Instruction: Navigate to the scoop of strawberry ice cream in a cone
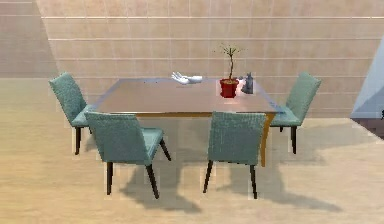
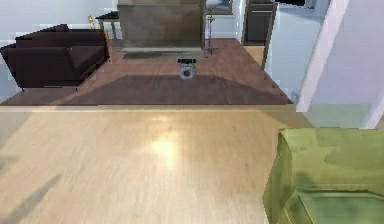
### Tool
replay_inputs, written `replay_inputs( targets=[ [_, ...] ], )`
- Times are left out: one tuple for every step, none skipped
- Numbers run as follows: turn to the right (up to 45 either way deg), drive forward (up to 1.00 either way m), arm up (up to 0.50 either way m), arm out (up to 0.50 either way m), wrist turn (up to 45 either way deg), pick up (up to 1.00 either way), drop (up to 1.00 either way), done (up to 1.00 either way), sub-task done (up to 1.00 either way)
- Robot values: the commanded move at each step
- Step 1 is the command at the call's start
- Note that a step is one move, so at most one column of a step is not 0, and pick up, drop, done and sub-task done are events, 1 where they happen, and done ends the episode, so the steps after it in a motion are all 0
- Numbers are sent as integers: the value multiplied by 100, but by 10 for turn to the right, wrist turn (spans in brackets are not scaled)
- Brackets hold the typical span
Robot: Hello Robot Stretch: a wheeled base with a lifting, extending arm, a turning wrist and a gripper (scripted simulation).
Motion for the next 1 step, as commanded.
replay_inputs(
  targets=[
    [450,0,0,0,0,0,0,0,0]
  ],
)
